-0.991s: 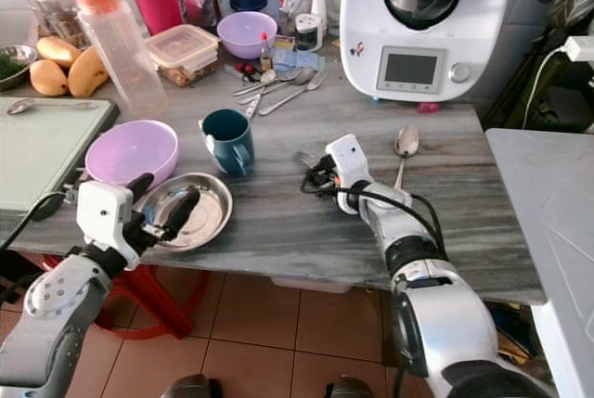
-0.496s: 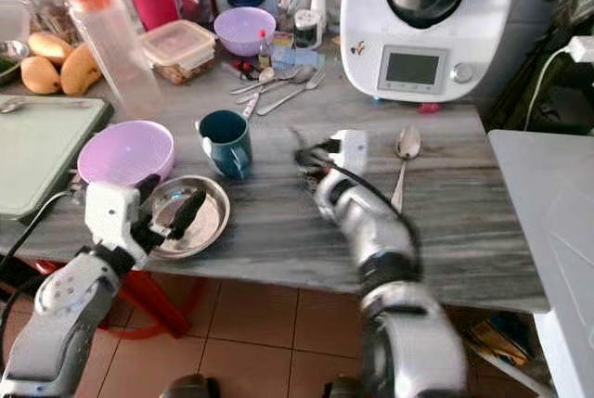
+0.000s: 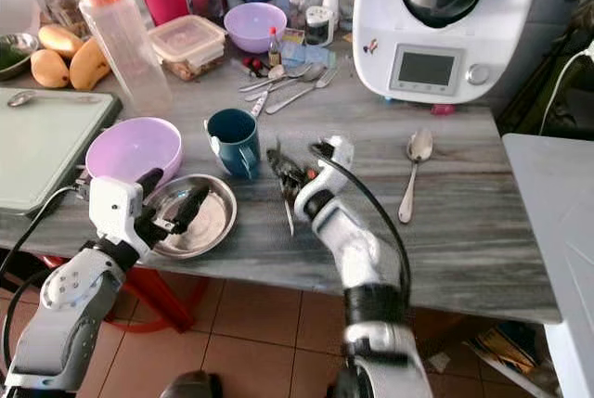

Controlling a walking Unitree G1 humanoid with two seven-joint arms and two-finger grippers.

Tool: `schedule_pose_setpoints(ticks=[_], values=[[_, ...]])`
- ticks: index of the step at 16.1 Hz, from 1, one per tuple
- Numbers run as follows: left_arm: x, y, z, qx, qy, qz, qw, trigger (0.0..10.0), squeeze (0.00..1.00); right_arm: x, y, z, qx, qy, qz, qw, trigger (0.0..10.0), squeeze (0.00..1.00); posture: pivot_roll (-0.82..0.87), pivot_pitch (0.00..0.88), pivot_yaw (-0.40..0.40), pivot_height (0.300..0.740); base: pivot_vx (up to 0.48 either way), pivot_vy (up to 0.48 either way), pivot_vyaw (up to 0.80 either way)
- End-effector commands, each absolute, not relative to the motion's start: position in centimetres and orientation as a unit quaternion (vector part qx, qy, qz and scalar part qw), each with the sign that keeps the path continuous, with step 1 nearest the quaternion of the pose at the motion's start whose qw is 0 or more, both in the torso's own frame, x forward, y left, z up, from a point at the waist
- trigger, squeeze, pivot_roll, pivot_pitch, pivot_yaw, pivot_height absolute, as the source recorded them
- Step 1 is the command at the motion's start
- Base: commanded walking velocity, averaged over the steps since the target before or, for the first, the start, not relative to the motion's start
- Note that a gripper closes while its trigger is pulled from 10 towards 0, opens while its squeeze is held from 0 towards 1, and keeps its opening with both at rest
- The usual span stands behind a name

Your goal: Setting the table

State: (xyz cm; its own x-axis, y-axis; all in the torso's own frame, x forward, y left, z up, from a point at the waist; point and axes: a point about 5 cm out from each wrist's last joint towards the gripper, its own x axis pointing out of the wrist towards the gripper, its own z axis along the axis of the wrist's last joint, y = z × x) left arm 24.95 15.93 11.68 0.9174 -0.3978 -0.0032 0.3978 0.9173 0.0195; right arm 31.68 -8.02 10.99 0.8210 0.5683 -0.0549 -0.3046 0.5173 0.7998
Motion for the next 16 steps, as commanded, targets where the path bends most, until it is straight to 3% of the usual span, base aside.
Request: schedule_pose_setpoints(ticks=[1, 3, 5, 6, 7, 10, 11, 16], values=[[25.0, 16.2, 11.4, 0.016, 0.004, -0.196, 0.981, 10.0, 0.0, 31.0, -7.7, 11.7, 0.46, 0.155, 0.259, 0.835, 0.0, 0.0, 0.05, 0.016, 0.041, 0.74, 0.0, 0.0, 0.0], [25.0, 16.2, 11.4, 0.015, 0.003, -0.195, 0.981, 10.0, 0.0, 29.6, -8.0, 10.6, 0.499, 0.19, 0.232, 0.813, 0.0, 0.0, 0.04, 0.016, 0.04, 0.74, 0.0, 0.0, 0.0], [25.1, 16.1, 11.4, 0.014, 0.003, -0.197, 0.98, 10.0, 0.0, 28.4, -8.6, 9.2, 0.504, 0.222, 0.2, 0.811, 0.0, 0.0, 0.04, 0.015, 0.044, 0.74, 0.0, 0.0, 0.0], [25.1, 16.1, 11.3, 0.014, 0.003, -0.198, 0.98, 10.0, 0.0, 28.2, -8.9, 8.6, 0.498, 0.241, 0.18, 0.813, 3.6, 0.0, 0.04, 0.013, 0.046, 0.74, 0.0, 0.0, 0.0], [25.1, 16.0, 11.3, 0.014, 0.003, -0.2, 0.98, 10.0, 0.0, 28.4, -9.4, 7.8, 0.483, 0.257, 0.146, 0.824, 10.0, 0.0, 0.04, 0.01, 0.047, 0.74, 0.0, 0.0, 0.0], [25.2, 16.1, 11.3, 0.015, 0.003, -0.201, 0.979, 10.0, 0.0, 28.6, -9.5, 7.9, 0.497, 0.261, 0.135, 0.817, 10.0, 0.0, 0.04, 0.007, 0.05, 0.74, 0.0, 0.0, 0.0], [25.2, 16.1, 11.3, 0.016, 0.004, -0.202, 0.979, 10.0, 0.0, 28.9, -9.8, 8.0, 0.499, 0.257, 0.121, 0.818, 10.0, 1.0, 0.04, 0.006, 0.05, 0.74, 0.0, 0.0, 0.0], [25.1, 16.2, 11.3, 0.019, 0.005, -0.202, 0.979, 10.0, 0.0, 29.0, -10.2, 8.0, 0.499, 0.256, 0.108, 0.821, 10.0, 1.0, 0.05, 0.006, 0.051, 0.74, 0.0, 0.0, 0.0]])
